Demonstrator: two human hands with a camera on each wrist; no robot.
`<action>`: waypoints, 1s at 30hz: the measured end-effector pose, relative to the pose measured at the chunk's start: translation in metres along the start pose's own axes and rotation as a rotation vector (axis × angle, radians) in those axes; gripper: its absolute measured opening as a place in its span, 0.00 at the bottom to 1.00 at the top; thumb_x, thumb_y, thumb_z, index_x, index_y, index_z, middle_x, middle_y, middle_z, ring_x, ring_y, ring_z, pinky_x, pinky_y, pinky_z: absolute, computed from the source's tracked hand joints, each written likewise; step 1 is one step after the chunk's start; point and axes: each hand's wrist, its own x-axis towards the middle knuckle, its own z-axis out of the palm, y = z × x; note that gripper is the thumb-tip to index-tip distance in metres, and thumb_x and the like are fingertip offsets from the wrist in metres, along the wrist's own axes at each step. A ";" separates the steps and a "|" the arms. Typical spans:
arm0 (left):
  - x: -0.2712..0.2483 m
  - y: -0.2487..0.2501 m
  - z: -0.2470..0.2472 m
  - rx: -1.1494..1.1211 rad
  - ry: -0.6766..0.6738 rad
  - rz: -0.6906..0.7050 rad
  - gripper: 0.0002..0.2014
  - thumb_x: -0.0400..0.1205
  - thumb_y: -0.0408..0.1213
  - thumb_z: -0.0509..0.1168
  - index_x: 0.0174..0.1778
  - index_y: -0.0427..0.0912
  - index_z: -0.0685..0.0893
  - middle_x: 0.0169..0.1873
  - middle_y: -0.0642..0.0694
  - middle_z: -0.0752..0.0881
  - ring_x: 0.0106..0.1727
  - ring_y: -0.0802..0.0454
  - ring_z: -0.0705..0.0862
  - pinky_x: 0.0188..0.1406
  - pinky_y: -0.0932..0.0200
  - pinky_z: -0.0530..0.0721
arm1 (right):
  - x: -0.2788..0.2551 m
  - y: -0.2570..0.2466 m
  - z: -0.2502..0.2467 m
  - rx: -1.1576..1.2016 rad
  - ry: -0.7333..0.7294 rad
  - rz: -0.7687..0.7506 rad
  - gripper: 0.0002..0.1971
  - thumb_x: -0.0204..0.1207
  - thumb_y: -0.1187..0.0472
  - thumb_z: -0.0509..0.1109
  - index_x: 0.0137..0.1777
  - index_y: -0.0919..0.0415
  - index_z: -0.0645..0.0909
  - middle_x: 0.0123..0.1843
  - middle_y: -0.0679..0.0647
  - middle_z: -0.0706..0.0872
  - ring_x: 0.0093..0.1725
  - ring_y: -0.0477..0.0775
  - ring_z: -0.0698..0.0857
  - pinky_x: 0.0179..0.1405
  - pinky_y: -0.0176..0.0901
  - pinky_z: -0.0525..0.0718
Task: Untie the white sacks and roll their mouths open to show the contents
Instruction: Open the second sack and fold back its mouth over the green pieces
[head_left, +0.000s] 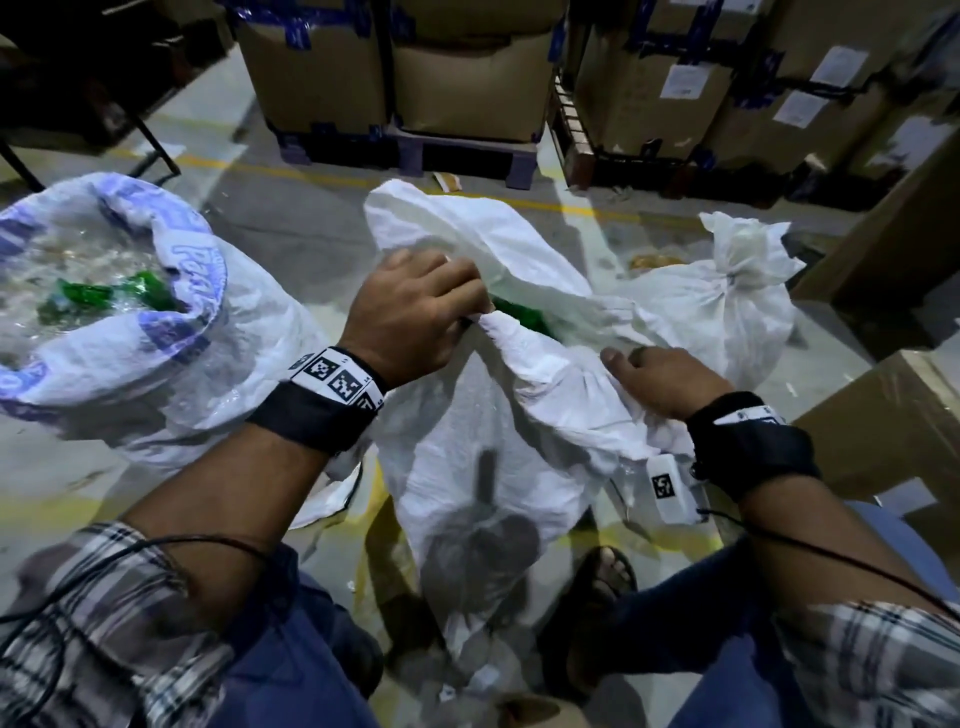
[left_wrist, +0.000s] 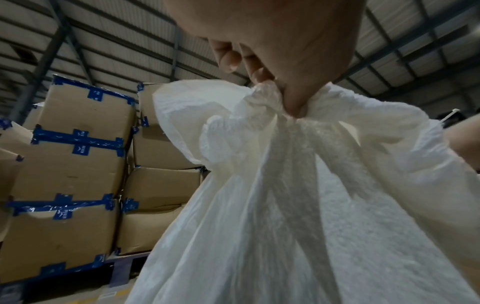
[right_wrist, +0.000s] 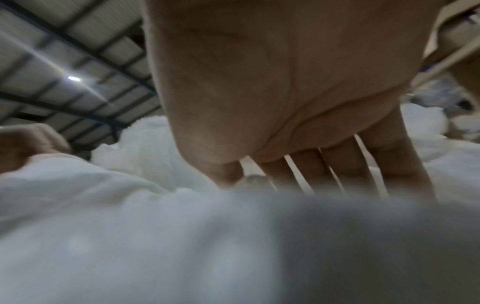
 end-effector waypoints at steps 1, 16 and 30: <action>0.000 -0.001 0.000 0.013 0.041 0.000 0.05 0.81 0.34 0.66 0.45 0.46 0.87 0.47 0.47 0.88 0.43 0.41 0.84 0.43 0.48 0.78 | -0.004 -0.003 -0.004 -0.044 0.101 -0.040 0.29 0.86 0.37 0.55 0.53 0.63 0.85 0.61 0.68 0.87 0.62 0.67 0.84 0.56 0.50 0.78; 0.002 -0.019 -0.006 0.091 0.214 -0.209 0.04 0.81 0.34 0.67 0.42 0.43 0.85 0.44 0.46 0.88 0.38 0.38 0.85 0.38 0.46 0.77 | -0.036 -0.058 -0.009 -0.120 0.534 -0.585 0.15 0.75 0.52 0.73 0.57 0.60 0.81 0.52 0.60 0.84 0.53 0.68 0.83 0.50 0.56 0.79; -0.018 -0.049 -0.001 0.165 0.095 -0.410 0.02 0.78 0.38 0.66 0.44 0.47 0.80 0.44 0.45 0.83 0.38 0.37 0.80 0.41 0.47 0.75 | -0.046 -0.055 -0.009 -0.332 0.983 -0.755 0.05 0.78 0.68 0.64 0.47 0.60 0.81 0.42 0.59 0.83 0.50 0.66 0.82 0.41 0.55 0.76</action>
